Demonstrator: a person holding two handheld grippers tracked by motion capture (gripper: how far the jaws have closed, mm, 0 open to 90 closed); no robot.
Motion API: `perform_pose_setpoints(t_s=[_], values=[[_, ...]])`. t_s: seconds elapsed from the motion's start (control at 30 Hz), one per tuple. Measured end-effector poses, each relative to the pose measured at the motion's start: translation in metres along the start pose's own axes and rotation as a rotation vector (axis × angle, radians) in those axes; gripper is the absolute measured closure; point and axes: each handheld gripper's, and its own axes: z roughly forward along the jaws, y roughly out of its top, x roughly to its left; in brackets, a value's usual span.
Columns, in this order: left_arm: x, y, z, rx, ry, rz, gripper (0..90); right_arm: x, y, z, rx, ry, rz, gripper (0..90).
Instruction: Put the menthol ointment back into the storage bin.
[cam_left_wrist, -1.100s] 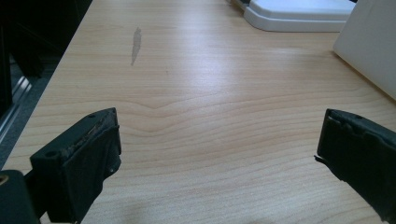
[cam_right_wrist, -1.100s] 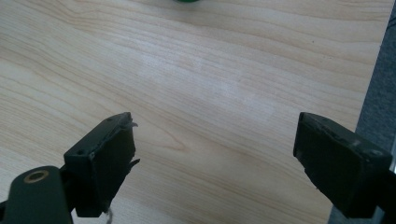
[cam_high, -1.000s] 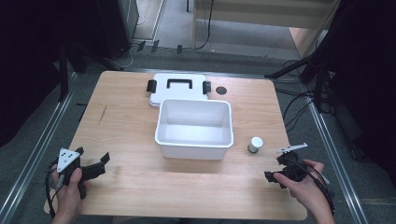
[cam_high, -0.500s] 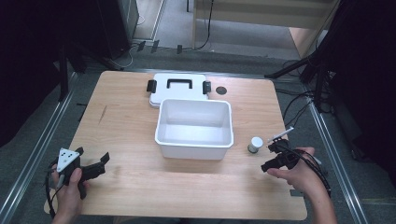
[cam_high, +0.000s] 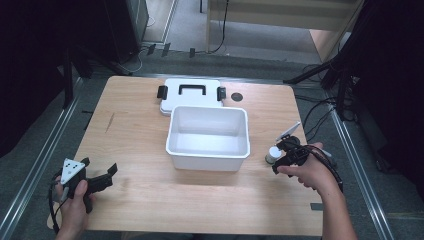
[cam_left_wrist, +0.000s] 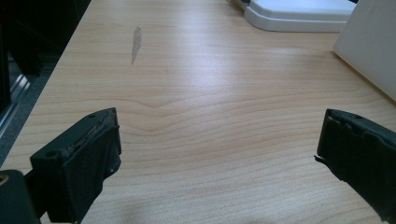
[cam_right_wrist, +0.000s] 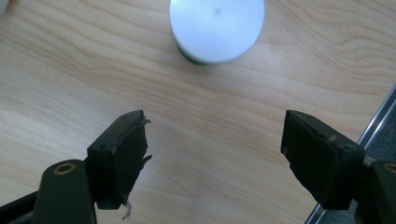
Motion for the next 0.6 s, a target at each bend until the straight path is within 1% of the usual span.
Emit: perform_pose_setpoints(t_s=[0.13, 0.23, 0.3, 0.33, 0.37, 0.43, 0.47, 0.57, 0.6], values=[[0.0, 0.0, 0.0, 0.003, -0.001, 0.001, 0.2, 0.001, 0.012, 0.001, 0.006, 0.012, 0.005, 23.2], [0.0, 0.0, 0.0, 0.001, -0.001, 0.001, 0.2, 0.0, 0.02, 0.003, 0.014, 0.014, 0.02, 23.4], [0.0, 0.0, 0.0, 0.002, -0.002, 0.001, 0.2, -0.001, 0.024, 0.004, 0.019, 0.017, 0.043, 26.6], [0.0, 0.0, 0.0, 0.003, -0.003, 0.0, 0.2, -0.002, 0.026, 0.004, 0.015, 0.019, 0.043, 27.7], [0.0, 0.0, 0.0, 0.003, -0.003, 0.0, 0.2, -0.002, 0.028, 0.004, 0.019, 0.023, 0.055, 27.5], [0.0, 0.0, 0.0, 0.004, -0.005, 0.0, 0.2, -0.003, 0.032, 0.004, 0.006, 0.023, 0.063, 28.7], [0.0, 0.0, 0.0, 0.005, -0.005, 0.001, 0.2, -0.004, 0.034, 0.004, 0.007, 0.023, 0.075, 30.1], [0.0, 0.0, 0.0, 0.005, -0.005, 0.0, 0.2, -0.005, 0.038, 0.005, 0.002, 0.032, 0.088, 31.7], [0.0, 0.0, 0.0, 0.004, -0.005, 0.0, 0.2, -0.005, 0.039, 0.005, 0.008, 0.037, 0.09, 31.9]])
